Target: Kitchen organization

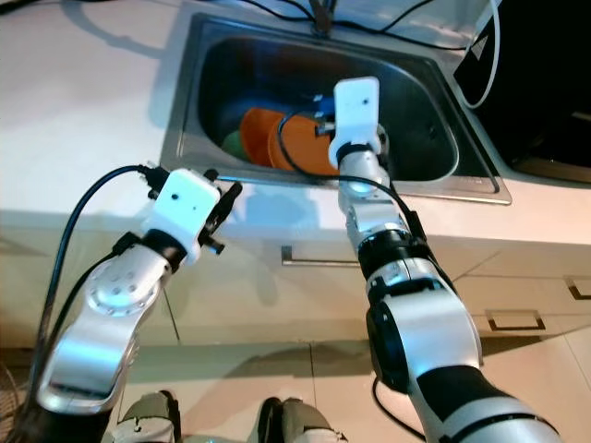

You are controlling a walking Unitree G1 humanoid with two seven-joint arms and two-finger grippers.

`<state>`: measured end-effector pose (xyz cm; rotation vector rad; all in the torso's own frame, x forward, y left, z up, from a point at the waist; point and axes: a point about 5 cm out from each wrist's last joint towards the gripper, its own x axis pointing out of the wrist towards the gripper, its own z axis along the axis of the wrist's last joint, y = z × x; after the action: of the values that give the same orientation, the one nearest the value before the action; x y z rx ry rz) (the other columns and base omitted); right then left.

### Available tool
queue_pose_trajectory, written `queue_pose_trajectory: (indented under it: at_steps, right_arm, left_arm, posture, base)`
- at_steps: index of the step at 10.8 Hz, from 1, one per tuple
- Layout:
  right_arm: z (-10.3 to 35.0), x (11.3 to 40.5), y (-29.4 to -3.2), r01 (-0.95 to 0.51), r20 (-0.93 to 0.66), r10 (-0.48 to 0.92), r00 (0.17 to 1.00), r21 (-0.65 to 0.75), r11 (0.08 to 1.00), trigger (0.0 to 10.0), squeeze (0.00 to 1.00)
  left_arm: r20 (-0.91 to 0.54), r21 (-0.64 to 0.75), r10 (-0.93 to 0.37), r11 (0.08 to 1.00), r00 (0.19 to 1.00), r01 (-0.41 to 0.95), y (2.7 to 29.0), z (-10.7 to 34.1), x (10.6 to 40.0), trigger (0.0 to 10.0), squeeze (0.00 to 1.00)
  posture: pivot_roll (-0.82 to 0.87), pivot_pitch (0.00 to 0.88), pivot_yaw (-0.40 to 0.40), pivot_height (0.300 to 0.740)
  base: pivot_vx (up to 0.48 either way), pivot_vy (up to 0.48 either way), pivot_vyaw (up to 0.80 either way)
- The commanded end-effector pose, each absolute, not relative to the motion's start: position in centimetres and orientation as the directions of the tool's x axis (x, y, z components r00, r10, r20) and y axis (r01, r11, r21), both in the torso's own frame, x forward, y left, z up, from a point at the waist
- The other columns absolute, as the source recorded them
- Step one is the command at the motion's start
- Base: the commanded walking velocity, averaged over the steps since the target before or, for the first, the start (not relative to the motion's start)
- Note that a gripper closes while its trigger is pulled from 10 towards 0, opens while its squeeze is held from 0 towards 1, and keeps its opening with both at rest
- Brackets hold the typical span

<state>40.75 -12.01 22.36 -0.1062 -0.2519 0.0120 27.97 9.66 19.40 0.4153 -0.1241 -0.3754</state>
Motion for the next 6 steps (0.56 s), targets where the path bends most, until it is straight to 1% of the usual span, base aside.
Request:
queue_pose_trajectory:
  at_steps: [1, 3, 4, 6]
  right_arm:
    - [23.1, 40.3, -13.7, 0.056, 0.306, -0.042, 0.951, -0.038, 0.998, 10.0, 0.00]
    - [23.4, 39.4, -14.2, 0.090, 0.347, -0.094, 0.933, 0.028, 0.996, 10.0, 0.00]
    - [23.2, 38.8, -14.3, 0.116, 0.355, -0.130, 0.926, 0.061, 0.991, 10.0, 0.00]
    - [21.1, 37.6, -14.5, 0.157, 0.300, -0.189, 0.935, 0.126, 0.979, 10.0, 0.00]
  left_arm:
    - [0.107, 0.411, -0.343, 0.870, 0.933, 0.272, 9.9, 20.5, 29.0, 10.0, 0.00]
    - [0.155, 0.423, -0.319, 0.877, 0.935, 0.229, 10.3, 21.5, 30.1, 10.0, 0.00]
    - [0.185, 0.431, -0.300, 0.881, 0.936, 0.197, 10.7, 22.1, 31.2, 10.0, 0.00]
    - [0.215, 0.438, -0.286, 0.883, 0.934, 0.170, 10.7, 22.6, 32.1, 10.0, 0.00]
  posture:
    - [0.05, 0.122, -0.171, 0.719]
    - [0.05, 0.082, -0.129, 0.719]
    - [0.04, 0.055, -0.101, 0.719]
    - [0.04, 0.015, -0.067, 0.719]
  base:
    - [0.000, 0.000, 0.00]
    - [0.000, 0.000, 0.00]
    - [0.000, 0.000, 0.00]
    - [0.000, 0.000, 0.00]
